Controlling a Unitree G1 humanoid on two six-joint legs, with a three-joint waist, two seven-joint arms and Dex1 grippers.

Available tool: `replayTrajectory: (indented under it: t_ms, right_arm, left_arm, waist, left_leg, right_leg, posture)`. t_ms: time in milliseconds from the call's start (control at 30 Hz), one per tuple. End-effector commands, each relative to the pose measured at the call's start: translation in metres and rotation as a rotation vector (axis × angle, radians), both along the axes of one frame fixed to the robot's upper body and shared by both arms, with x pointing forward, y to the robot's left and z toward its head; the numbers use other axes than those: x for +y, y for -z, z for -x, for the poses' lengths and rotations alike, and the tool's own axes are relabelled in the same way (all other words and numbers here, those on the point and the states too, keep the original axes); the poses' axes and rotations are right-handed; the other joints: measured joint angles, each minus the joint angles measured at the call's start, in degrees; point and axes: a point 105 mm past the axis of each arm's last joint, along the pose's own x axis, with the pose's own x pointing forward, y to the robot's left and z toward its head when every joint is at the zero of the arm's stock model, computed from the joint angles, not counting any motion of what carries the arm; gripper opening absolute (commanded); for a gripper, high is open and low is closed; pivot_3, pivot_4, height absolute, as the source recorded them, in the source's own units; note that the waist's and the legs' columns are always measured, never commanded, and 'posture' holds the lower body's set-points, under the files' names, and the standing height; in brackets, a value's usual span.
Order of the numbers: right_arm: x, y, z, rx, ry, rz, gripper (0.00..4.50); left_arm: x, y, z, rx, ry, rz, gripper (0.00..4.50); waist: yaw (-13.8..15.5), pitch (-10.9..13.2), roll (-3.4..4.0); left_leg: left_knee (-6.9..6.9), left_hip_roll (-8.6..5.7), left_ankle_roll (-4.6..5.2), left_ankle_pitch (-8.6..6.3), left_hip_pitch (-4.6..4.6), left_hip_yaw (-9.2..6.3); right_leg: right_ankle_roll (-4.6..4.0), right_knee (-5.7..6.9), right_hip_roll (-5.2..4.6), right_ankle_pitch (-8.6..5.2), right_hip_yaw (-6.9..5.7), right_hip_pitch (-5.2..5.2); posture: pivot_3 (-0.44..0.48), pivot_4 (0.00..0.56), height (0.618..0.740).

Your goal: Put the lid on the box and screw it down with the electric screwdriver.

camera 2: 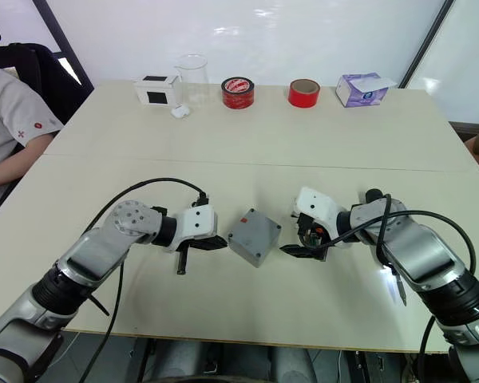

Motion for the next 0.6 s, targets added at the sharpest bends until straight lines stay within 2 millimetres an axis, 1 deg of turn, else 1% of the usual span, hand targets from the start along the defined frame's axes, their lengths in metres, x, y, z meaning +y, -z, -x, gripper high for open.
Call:
replayTrajectory:
  t_ms: [33,133,233,267,433,600]
  right_arm:
    - [0.016,-0.009,0.002,-0.009,-0.062,-0.052,4.45]
    - [0.018,-0.004,0.007,0.008,-0.09,-0.025,4.45]
    - [0.019,0.003,0.023,0.08,-0.12,-0.025,4.45]
    - [0.019,0.004,0.025,0.085,-0.121,-0.027,4.45]
    - [0.02,0.004,0.027,0.086,-0.106,-0.035,4.45]
    - [0.027,0.002,0.037,0.118,-0.124,-0.076,4.45]
  left_arm:
    - [-0.016,-0.006,0.005,-0.009,0.028,0.048,0.0]
    - [-0.022,-0.007,0.002,-0.015,0.014,0.07,0.0]
    - [-0.023,-0.007,-0.006,-0.041,-0.019,0.072,0.0]
    - [-0.022,-0.007,-0.008,-0.044,-0.023,0.07,0.0]
    - [-0.019,-0.007,-0.011,-0.05,-0.027,0.068,0.0]
    - [-0.019,-0.008,-0.02,-0.079,-0.05,0.066,0.0]
  waist:
    - [0.0,0.0,0.0]
    - [0.0,0.0,0.0]
    - [0.0,0.0,0.0]
    - [0.0,0.0,0.0]
    - [-0.2,0.0,-0.01]
    - [0.0,0.0,-0.01]
  left_leg:
    - [0.0,-0.01,0.0,0.0,0.0,0.0]
    - [0.01,-0.02,0.0,0.0,0.0,-0.03]
    - [0.01,-0.02,0.0,0.0,0.0,-0.02]
    - [0.01,-0.02,0.0,0.0,0.01,-0.03]
    - [0.01,0.0,0.0,0.0,0.03,-0.04]
    - [0.01,-0.01,0.0,0.0,0.02,-0.04]
  right_leg:
    - [0.0,0.0,-0.01,0.0,0.0,0.0]
    - [0.02,0.0,-0.01,0.01,-0.01,0.01]
    - [0.02,0.01,-0.02,0.01,0.0,0.01]
    - [0.02,0.02,-0.02,0.01,0.0,0.01]
    - [0.02,0.05,0.0,0.01,-0.02,0.0]
    - [0.01,0.05,-0.01,0.01,-0.02,0.01]
  posture:
    - [0.0,0.15,0.74]
    - [0.0,0.15,0.74]
    - [0.0,0.15,0.74]
    - [0.0,0.15,0.74]
    - [0.0,0.15,0.74]
    - [0.0,0.15,0.74]
